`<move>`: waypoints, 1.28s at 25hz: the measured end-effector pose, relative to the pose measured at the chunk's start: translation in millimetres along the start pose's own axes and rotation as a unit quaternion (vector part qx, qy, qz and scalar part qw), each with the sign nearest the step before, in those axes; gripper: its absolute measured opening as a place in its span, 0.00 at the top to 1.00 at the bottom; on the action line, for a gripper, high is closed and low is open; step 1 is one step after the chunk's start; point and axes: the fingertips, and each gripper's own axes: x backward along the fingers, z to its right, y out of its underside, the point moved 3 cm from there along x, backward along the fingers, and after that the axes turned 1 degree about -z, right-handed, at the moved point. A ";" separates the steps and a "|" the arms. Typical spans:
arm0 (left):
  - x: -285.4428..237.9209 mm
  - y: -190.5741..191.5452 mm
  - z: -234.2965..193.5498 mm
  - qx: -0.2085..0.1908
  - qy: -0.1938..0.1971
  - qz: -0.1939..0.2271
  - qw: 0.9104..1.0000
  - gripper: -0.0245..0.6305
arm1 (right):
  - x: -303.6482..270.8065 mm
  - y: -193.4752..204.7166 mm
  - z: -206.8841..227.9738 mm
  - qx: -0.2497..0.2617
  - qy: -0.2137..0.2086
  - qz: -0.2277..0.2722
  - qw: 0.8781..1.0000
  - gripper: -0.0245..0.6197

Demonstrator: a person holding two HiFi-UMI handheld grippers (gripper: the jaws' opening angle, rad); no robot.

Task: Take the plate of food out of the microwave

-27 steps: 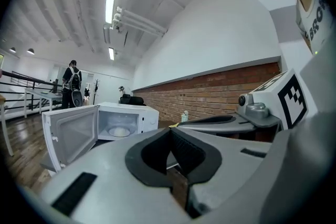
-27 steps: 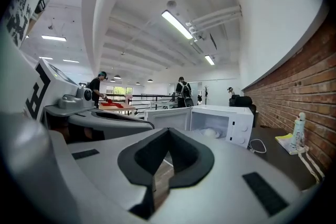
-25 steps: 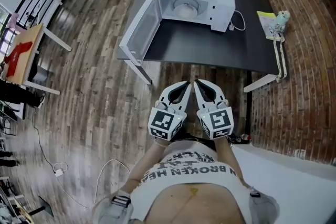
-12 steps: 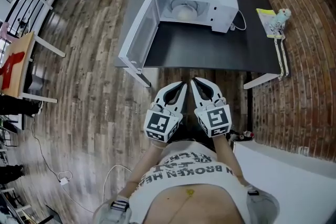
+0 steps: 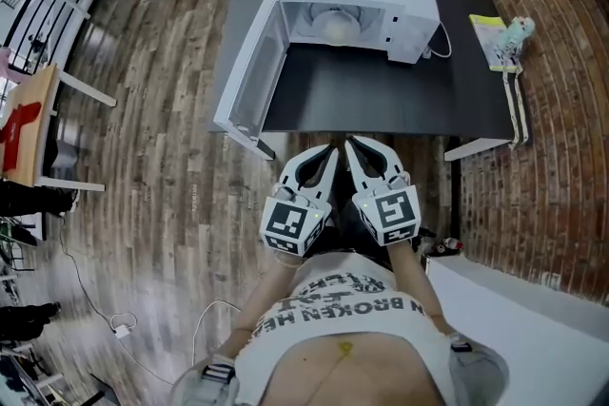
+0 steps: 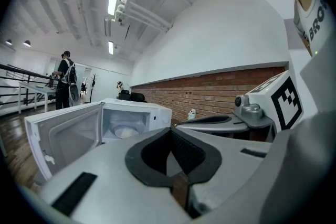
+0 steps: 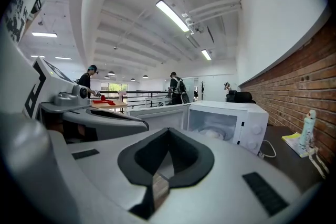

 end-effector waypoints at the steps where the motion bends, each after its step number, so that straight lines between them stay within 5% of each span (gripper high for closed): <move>1: -6.9 -0.9 -4.2 0.001 -0.001 0.000 1.000 0.95 | -6.9 -1.3 4.5 0.001 -0.003 0.001 1.000 0.95; 32: -205.9 -47.3 -101.6 0.019 -0.063 -0.008 0.998 0.95 | -159.4 -39.1 172.6 0.008 -0.074 0.010 0.997 0.95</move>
